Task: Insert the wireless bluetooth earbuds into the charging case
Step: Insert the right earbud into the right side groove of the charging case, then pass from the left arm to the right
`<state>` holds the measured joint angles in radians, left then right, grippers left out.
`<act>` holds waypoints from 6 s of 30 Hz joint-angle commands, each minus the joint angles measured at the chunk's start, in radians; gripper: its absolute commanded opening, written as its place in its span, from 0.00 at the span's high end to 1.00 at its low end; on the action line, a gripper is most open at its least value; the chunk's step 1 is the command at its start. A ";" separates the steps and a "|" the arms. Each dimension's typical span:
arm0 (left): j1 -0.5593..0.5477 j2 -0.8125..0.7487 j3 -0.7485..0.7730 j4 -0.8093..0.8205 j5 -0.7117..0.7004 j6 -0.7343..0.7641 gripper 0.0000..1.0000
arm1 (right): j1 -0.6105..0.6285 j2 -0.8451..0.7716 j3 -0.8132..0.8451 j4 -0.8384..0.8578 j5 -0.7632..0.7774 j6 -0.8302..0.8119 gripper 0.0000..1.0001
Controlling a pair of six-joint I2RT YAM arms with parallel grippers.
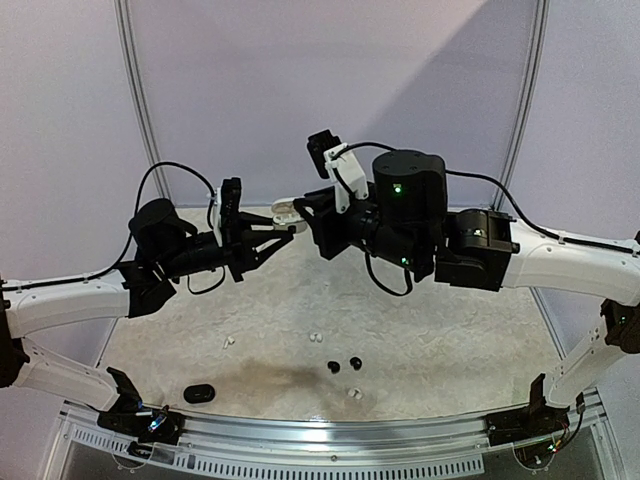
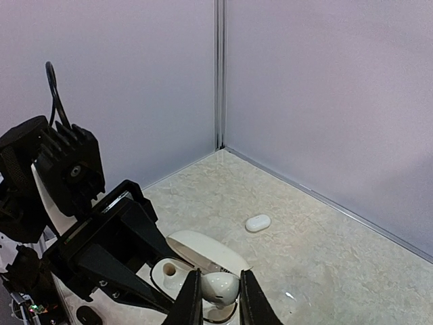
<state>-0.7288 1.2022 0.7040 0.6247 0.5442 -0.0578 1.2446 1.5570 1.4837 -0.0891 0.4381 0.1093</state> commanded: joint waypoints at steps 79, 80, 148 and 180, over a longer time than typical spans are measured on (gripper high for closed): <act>-0.017 -0.005 0.000 0.056 -0.022 -0.076 1.00 | 0.014 0.061 0.083 -0.172 0.066 -0.067 0.55; -0.016 -0.006 0.002 0.044 -0.031 -0.084 1.00 | 0.014 0.053 0.086 -0.165 0.043 -0.062 0.52; 0.008 0.077 0.194 0.152 0.343 -0.421 1.00 | -0.215 -0.110 -0.161 0.304 -0.844 0.102 0.64; 0.005 0.056 0.161 0.098 0.283 -0.312 0.46 | -0.213 -0.159 -0.234 0.346 -0.785 0.070 1.00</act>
<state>-0.7200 1.2690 0.8810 0.7364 0.8352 -0.3977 1.0309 1.4395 1.2720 0.2249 -0.3874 0.1982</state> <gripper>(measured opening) 0.517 0.208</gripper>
